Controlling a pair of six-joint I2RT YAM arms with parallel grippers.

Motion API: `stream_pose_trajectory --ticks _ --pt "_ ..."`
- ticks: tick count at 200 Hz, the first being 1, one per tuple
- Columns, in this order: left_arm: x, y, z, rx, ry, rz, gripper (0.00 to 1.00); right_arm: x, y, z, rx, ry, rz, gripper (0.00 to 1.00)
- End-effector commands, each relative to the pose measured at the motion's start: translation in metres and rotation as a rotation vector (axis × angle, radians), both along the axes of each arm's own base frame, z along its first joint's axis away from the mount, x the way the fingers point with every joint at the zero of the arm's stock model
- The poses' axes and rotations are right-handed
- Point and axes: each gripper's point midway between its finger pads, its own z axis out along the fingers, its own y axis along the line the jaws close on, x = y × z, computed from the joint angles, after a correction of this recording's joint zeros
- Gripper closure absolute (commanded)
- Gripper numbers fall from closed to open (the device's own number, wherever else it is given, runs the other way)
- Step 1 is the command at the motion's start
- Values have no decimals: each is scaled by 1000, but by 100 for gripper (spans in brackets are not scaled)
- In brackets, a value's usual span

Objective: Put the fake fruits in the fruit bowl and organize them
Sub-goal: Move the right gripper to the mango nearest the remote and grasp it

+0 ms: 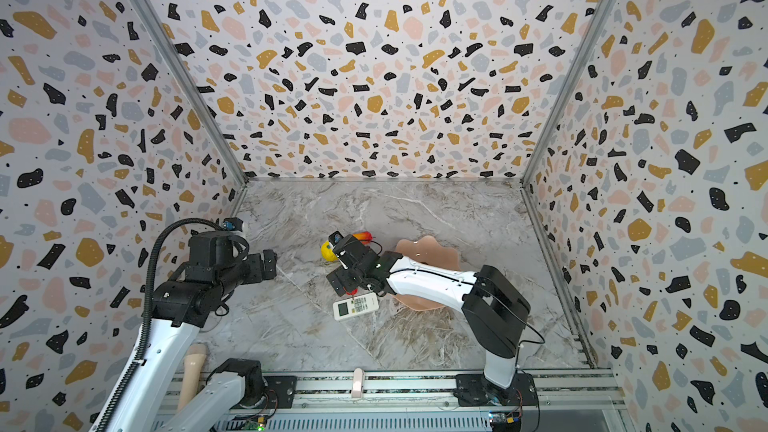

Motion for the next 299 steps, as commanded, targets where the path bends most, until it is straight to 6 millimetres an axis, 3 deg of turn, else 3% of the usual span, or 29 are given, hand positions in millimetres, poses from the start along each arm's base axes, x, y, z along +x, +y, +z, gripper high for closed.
stream_pose_trajectory --ticks 1,17,132,177,206,252,280,299 --pt "-1 -1 3 7 -21 -11 0 5 3 7 14 3 -47 1" --pt "-2 -1 5 8 -26 -11 0 4 3 -5 8 31 -61 0" --pt "-6 2 9 6 -46 2 0 -6 5 -52 -21 126 -74 24" --pt "-6 2 9 6 -47 3 0 -6 9 -67 -33 146 -70 26" --pt "-6 2 8 7 -45 1 0 -3 14 -74 -30 153 -72 37" --pt "-8 3 9 9 -50 8 1 -1 23 -72 -32 139 -74 61" --pt "-9 3 7 9 -44 7 0 -2 29 -51 -39 99 -49 70" --pt "-10 2 4 8 -37 3 1 -3 30 -27 -27 67 -27 78"
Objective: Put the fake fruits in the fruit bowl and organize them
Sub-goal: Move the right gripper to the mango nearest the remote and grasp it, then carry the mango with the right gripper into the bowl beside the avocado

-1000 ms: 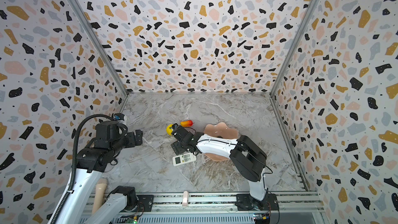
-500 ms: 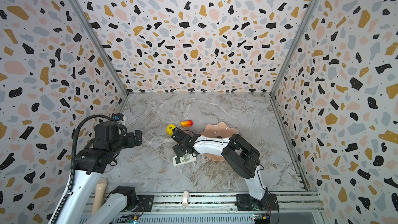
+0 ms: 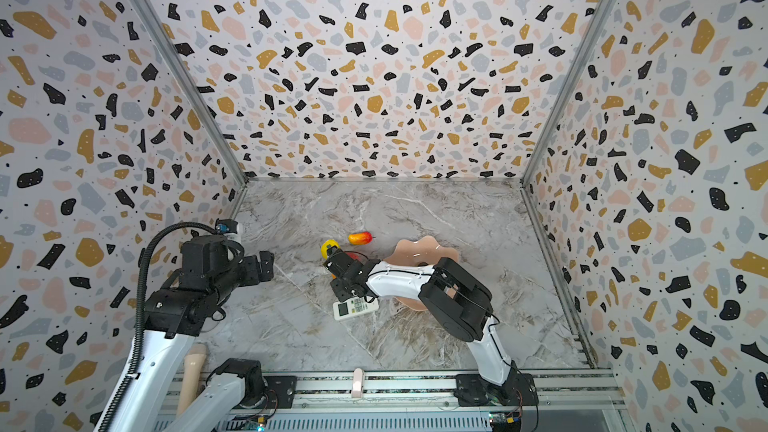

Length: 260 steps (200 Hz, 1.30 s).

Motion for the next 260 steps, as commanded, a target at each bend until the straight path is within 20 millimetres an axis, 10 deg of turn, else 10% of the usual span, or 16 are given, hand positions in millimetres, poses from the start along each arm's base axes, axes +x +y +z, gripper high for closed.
stream_pose_trajectory --ticks 1,42,92,158,260 --pt "-3 0 -6 9 13 -5 1 0 4 46 23 -66 27 78" --pt "-5 0 -12 7 28 -4 1 -1 -27 102 28 -153 54 81" --pt "-5 0 -10 7 22 -5 0 11 -125 125 -10 -178 -52 83" --pt "-5 -3 -11 0 22 -21 0 9 -214 73 -104 -75 -208 84" --pt "-7 -3 -10 -2 15 -26 1 0 -216 13 -157 31 -224 75"
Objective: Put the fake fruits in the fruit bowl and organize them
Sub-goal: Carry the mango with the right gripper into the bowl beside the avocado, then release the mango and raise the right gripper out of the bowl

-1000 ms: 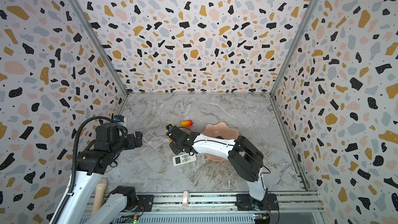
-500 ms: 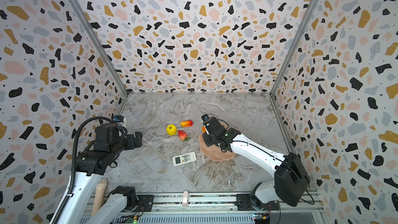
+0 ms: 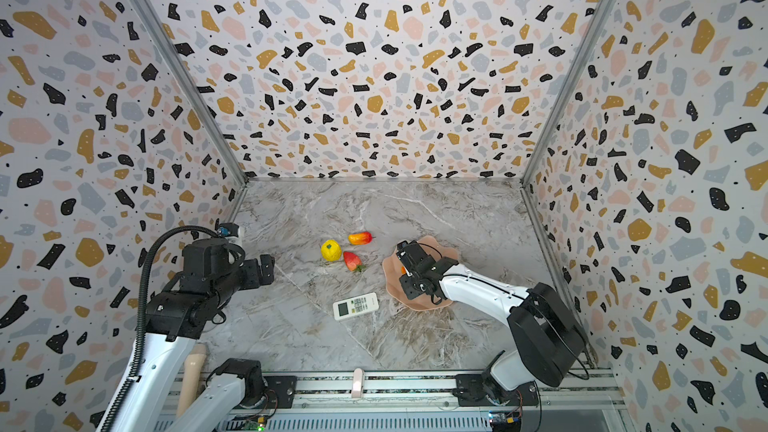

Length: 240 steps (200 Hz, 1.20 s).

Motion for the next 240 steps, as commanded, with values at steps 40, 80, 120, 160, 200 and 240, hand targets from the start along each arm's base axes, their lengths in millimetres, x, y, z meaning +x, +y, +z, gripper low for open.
stream_pose_trajectory --ticks 40,80,120,160,200,240 --pt "-1 -3 -4 0 6 -21 1 0 3 0 18 2 -11 64" --pt "-1 -3 -5 1 10 -19 1 -2 5 6 34 -15 -7 50" --pt "-1 -2 -6 2 14 -16 1 0 7 18 29 -29 11 33" --pt "-1 -2 -6 2 15 -16 0 5 10 38 14 -58 19 13" --pt "-3 -1 -4 5 2 -9 0 14 20 76 38 -121 32 1" --pt "-5 -2 -4 0 -5 -15 0 22 62 108 120 -181 100 1"
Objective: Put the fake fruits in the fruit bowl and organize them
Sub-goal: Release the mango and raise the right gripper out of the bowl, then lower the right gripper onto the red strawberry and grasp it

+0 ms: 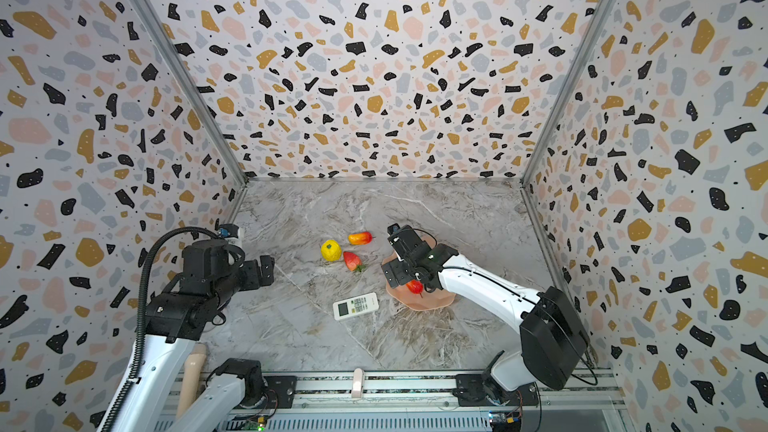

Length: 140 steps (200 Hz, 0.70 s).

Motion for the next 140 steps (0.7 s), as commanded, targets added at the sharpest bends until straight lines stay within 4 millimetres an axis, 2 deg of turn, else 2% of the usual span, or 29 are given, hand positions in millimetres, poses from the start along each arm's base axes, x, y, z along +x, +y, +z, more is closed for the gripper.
stream_pose_trajectory --ticks 1,37,68,104,140 --pt "-4 -2 -2 0 -6 -16 0 1 25 27 42 -46 53 1" --pt "-5 -2 -2 -3 -14 -17 1 4 83 37 73 -67 138 1" --pt "-5 -2 -2 -4 -15 -18 0 9 123 16 82 -35 197 1" --pt "-6 -3 -1 -6 -23 -21 1 25 152 -14 81 -9 206 1" --pt "-7 -3 -1 -7 -24 -23 0 43 164 -40 50 3 183 3"
